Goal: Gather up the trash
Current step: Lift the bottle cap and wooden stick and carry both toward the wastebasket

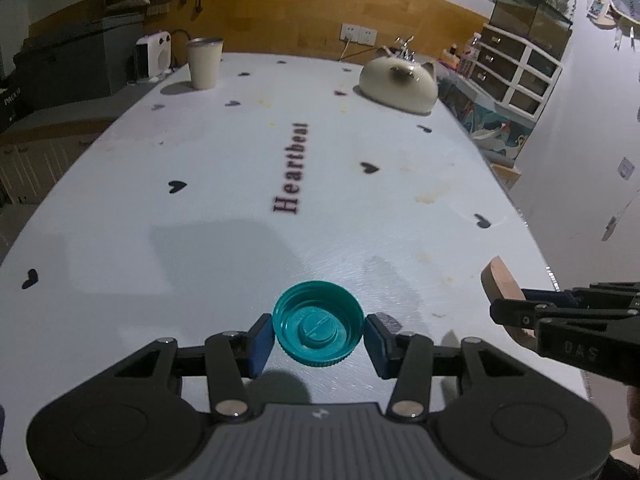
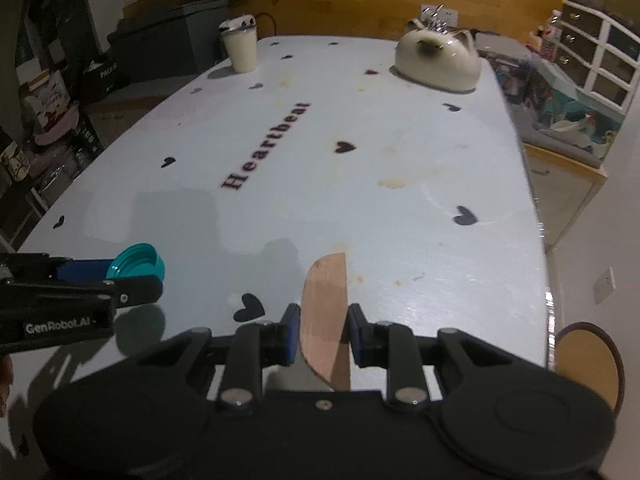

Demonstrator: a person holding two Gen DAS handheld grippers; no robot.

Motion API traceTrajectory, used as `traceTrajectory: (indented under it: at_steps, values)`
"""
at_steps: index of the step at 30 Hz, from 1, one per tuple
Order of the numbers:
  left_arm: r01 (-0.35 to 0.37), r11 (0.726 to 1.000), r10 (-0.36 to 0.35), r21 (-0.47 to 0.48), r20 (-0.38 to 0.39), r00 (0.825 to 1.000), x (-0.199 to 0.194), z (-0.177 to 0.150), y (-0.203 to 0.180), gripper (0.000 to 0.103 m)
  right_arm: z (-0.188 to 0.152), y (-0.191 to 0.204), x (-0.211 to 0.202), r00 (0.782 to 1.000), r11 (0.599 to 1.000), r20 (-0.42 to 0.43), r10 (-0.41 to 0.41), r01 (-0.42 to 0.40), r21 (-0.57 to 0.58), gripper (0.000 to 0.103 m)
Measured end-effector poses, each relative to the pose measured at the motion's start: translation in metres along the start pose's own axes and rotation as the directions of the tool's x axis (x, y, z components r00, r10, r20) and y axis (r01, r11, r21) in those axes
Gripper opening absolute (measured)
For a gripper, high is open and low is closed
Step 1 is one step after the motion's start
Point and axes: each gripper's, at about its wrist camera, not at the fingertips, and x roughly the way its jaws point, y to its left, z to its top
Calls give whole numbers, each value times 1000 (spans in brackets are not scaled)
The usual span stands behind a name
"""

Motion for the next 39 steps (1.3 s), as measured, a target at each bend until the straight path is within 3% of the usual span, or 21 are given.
traceTrajectory:
  at_steps: [13, 23, 39]
  values:
    - [-9, 1000, 9, -9, 52, 999, -48, -12, -23, 50, -19, -12, -65, 997, 999, 66, -30, 27, 45, 26]
    - [-6, 1000, 5, 12, 92, 996, -71, -18, -68, 50, -35, -40, -113, 990, 996, 132, -56, 46, 79, 26]
    - [-16, 999, 11, 39, 137, 991, -70, -3, -205, 50, -49, -167, -155, 980, 990, 190, -67, 41, 135, 26]
